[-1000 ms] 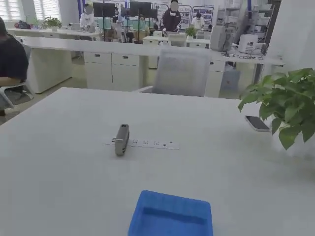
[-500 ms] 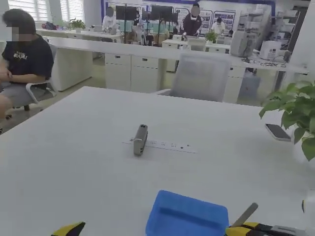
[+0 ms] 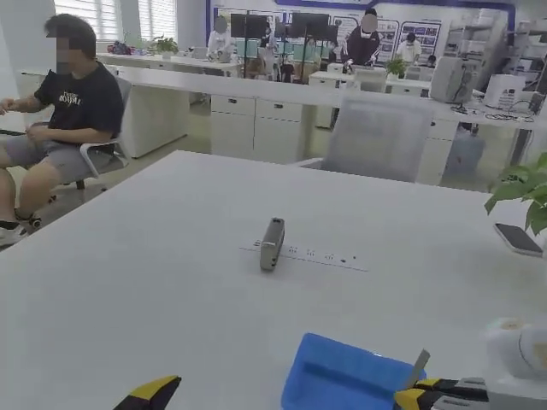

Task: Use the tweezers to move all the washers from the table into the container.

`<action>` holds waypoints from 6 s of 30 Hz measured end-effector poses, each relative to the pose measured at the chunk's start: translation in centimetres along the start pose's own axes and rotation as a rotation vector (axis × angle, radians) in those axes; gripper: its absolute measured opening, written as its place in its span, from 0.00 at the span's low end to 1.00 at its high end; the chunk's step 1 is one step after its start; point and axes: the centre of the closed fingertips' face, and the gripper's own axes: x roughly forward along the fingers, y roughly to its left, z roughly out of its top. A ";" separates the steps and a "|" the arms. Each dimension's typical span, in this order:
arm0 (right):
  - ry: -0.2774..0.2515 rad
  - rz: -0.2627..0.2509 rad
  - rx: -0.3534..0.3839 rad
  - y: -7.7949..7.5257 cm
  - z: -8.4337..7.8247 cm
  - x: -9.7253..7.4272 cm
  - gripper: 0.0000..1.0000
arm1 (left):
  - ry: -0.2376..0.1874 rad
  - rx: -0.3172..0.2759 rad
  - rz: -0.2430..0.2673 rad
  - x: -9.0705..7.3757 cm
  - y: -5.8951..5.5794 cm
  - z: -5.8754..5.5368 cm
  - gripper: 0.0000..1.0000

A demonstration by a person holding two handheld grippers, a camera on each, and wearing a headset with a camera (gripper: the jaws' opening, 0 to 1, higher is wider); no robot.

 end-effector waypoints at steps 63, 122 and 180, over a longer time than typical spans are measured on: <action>0.022 0.191 0.097 8.5 -4.0 -1.7 0.04 | 0.148 0.047 -0.040 0.1 -0.6 -2.5 0.75; -0.149 0.056 0.075 7.6 -0.3 -6.6 0.03 | 0.181 0.088 -0.038 0.1 -0.5 -3.1 0.72; -0.185 0.007 0.272 0.3 2.6 -1.4 0.04 | 0.215 0.085 -0.086 0.2 -1.4 -3.7 0.68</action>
